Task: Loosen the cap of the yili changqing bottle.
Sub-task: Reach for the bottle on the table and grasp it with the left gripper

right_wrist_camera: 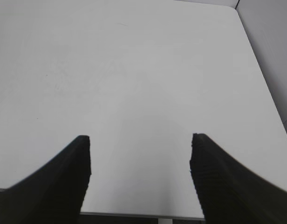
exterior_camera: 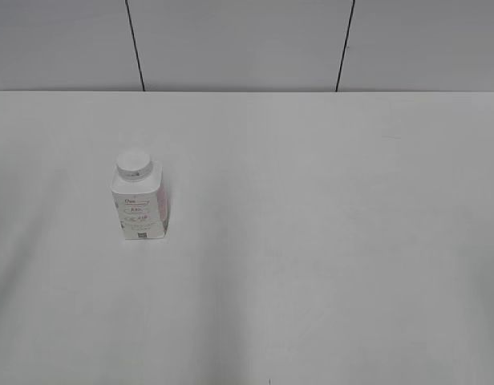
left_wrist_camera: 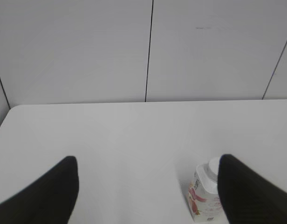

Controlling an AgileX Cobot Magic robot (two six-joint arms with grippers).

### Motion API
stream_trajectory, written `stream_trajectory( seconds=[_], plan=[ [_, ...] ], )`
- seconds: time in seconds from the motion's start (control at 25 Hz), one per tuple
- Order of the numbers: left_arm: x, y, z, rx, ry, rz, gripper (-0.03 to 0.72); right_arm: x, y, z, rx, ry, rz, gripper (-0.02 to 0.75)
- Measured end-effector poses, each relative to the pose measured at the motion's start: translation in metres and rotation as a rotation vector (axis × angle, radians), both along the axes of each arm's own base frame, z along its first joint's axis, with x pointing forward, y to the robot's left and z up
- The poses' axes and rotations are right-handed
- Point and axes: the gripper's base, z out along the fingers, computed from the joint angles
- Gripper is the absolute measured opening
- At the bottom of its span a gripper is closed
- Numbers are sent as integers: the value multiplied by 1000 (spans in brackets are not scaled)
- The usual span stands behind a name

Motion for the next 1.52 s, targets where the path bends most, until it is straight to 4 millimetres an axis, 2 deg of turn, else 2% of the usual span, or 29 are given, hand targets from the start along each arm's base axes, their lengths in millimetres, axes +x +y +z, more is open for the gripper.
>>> stream_trajectory(
  seconds=[0.2,0.4,0.6,0.72,0.84,1.04,1.2,1.4,1.52],
  plan=[
    [36,-2,-9,2,70,-14,553,0,0,0,0,0,0,533],
    [66,1,-31,-55,25,33,485,0,0,0,0,0,0,533],
    [76,6,-70,-86,27,103,415,0,0,0,0,0,0,533],
    [83,7,-83,-94,15,124,393,0,0,0,0,0,0,533],
    [91,0,-87,-63,-8,89,386,0,0,0,0,0,0,533],
    [106,-21,-108,-3,50,-56,385,0,0,0,0,0,0,533],
    [118,-37,-126,-34,89,-195,384,0,0,0,0,0,0,533],
    [124,-58,-146,-13,109,-440,384,0,0,0,0,0,0,533],
    [125,-62,-159,25,129,-563,384,0,0,0,0,0,0,533]
  ],
)
